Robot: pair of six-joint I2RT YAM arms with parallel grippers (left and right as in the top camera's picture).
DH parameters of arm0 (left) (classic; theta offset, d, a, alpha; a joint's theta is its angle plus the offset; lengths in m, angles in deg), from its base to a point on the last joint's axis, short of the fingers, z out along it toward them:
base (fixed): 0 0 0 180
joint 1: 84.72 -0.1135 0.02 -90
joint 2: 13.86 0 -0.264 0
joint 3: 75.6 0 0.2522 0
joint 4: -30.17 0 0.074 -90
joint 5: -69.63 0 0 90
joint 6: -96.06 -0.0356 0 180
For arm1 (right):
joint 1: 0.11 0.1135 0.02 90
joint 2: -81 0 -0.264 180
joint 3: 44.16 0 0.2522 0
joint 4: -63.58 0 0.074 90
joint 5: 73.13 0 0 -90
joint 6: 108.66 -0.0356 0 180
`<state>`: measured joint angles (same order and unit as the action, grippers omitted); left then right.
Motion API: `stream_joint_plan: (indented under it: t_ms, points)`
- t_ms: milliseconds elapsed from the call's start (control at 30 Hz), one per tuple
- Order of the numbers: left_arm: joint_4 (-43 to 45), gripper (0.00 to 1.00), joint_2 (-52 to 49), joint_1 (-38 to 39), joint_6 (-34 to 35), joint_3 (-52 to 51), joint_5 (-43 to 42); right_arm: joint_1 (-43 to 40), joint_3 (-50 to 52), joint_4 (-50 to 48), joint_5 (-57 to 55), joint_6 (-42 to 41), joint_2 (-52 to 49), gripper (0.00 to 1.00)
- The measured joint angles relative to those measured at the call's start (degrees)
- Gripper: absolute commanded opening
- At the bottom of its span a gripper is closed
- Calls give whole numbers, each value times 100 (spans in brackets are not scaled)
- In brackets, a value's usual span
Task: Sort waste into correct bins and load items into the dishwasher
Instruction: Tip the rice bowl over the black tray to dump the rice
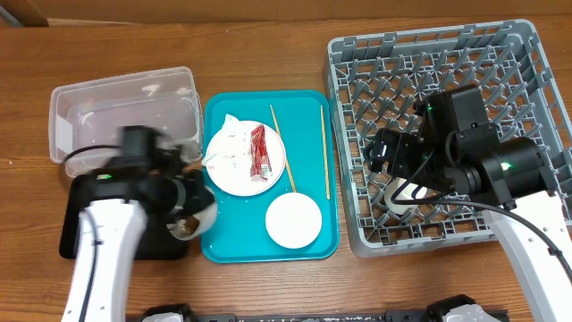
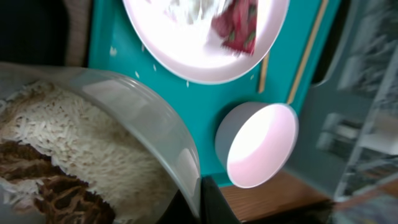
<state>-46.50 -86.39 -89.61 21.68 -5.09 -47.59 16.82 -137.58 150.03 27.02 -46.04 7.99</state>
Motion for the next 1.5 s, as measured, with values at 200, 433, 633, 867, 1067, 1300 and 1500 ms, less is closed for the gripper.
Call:
stream_joint_plan:
  t_ms: [200, 433, 633, 867, 1067, 1300, 1500]
  points:
    - [-339, 4, -629, -1921, -1827, 0, -1733, 0, 0, -9, 0, 37, 0, 98]
    - [-1008, 4, -2166, -2844, -3617, -4, -3276, 0, -2, 33, -4, 44, -2, 98]
    - [-1864, 4, -2942, -3521, -4835, -2, -4111, 0, -2, 39, -4, 42, -2, 98]
    - [-2680, 4, -3123, -4249, -5643, 7, -4498, 0, -2, 33, -7, 44, -2, 98]
    - [-3375, 4, -3143, -4354, -6507, 70, -4723, 0, -2, 39, -7, 42, -2, 98]
    - [-3248, 4, -3143, -4365, -6953, 79, -4750, 0, -2, 37, -7, 42, -2, 98]
    - [-3375, 4, -3152, -4347, -7058, 87, -4754, -2, -2, 42, -7, 44, -2, 98]
